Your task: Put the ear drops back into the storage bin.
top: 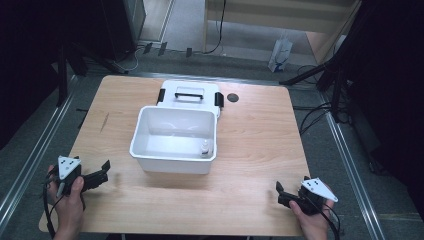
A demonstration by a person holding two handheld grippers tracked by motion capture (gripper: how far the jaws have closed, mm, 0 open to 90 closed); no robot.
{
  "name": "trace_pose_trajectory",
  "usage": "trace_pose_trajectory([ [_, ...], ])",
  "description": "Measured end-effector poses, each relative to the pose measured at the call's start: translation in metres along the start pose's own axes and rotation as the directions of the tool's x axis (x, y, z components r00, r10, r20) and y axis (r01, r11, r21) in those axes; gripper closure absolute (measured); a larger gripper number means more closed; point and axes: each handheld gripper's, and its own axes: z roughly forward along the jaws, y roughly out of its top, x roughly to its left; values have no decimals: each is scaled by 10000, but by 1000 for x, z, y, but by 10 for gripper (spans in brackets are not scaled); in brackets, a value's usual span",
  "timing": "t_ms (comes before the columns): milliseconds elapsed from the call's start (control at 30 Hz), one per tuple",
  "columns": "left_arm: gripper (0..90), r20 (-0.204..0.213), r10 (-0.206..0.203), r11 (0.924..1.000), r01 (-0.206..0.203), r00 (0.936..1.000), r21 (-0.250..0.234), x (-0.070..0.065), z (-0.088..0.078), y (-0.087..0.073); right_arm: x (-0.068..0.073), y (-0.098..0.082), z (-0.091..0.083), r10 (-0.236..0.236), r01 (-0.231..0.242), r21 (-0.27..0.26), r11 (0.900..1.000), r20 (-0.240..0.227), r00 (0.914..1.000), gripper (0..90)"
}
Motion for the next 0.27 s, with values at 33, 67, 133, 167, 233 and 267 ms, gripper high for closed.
trace_pose_trajectory([
  [33,9,2,25,10000,-25,10000,-26,-1,0,0,-2,-1,-2,249,-252,-237,9994,-117,9996,0],
  [67,15,2,25,10000,-25,10000,-26,-1,0,0,-4,-1,-3,412,-418,-273,9988,-209,9989,0],
  [133,41,334,131,9998,-135,9994,138,0,2,1,-8,-2,-5,674,-692,-438,9966,-405,9969,0],
  [167,40,219,124,9999,-127,9997,114,-1,2,1,-8,-2,-5,787,-805,-407,9959,-445,9959,0],
  [233,41,171,105,9999,-106,9998,96,-1,2,1,-9,-2,-5,872,-890,-390,9953,-456,9951,0],
  [267,41,145,106,9999,-108,9998,108,-1,2,1,-10,-2,-4,906,-925,-374,9950,-490,9947,0],
])
